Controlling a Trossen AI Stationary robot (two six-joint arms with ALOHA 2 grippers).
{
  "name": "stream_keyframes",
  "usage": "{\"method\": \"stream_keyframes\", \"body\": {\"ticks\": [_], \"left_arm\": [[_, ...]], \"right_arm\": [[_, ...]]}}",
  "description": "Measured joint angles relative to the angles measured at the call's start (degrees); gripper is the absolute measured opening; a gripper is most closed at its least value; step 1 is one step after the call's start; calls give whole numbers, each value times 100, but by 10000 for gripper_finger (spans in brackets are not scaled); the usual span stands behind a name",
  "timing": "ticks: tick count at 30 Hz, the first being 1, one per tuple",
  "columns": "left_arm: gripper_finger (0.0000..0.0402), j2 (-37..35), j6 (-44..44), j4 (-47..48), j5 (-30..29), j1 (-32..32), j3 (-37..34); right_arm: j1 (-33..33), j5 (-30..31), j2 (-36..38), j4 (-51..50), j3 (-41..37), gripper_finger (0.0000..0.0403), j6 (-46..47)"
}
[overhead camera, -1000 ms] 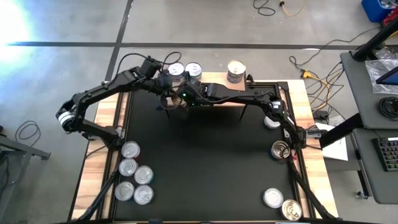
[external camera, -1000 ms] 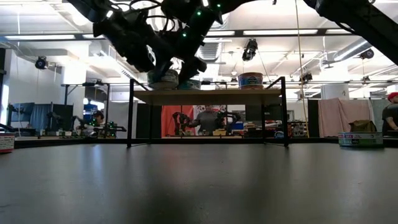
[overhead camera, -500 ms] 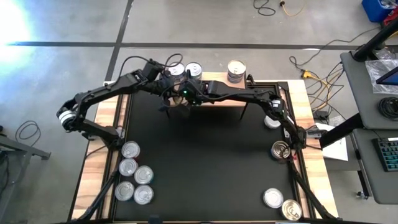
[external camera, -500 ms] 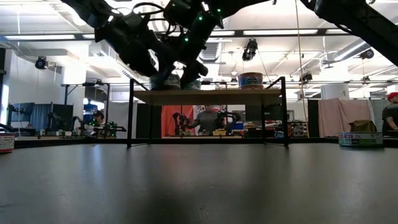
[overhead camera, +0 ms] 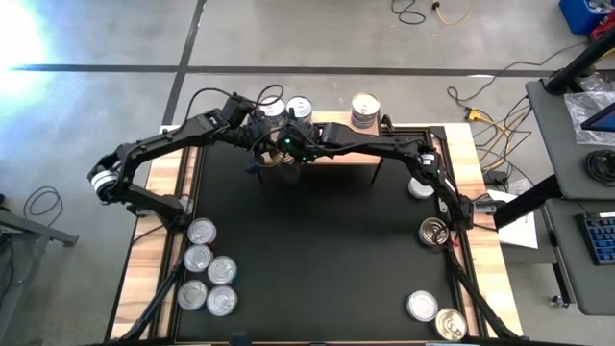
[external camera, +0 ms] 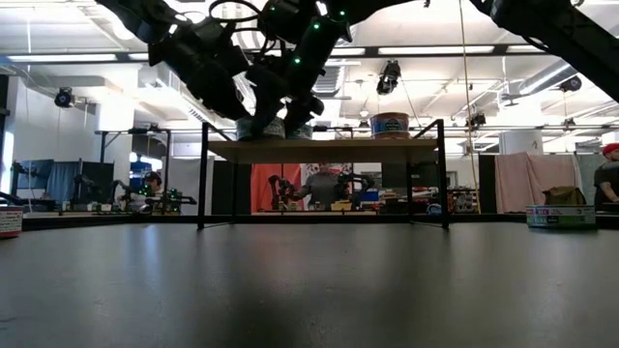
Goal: Stack canned seafood by type on shelf
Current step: Put the top green tuna can on the shelf
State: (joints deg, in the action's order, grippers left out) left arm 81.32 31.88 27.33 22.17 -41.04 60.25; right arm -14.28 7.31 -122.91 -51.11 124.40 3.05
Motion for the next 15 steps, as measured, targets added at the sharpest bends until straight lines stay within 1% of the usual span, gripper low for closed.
{"method": "stream_keyframes", "body": {"ticks": [2,5,12,15], "left_arm": [[1,0,-4,24,-183,-16,-4],[1,0,-2,9,-275,-36,-2],[1,0,0,-2,-312,-31,-2],[1,-23,-72,35,-301,-22,36]], "right_arm": [[14,-27,23,-313,-86,379,-320],[25,3,17,-168,-187,379,-596],[32,122,6,-326,-220,379,-596],[35,124,64,-584,-96,379,-479]]}}
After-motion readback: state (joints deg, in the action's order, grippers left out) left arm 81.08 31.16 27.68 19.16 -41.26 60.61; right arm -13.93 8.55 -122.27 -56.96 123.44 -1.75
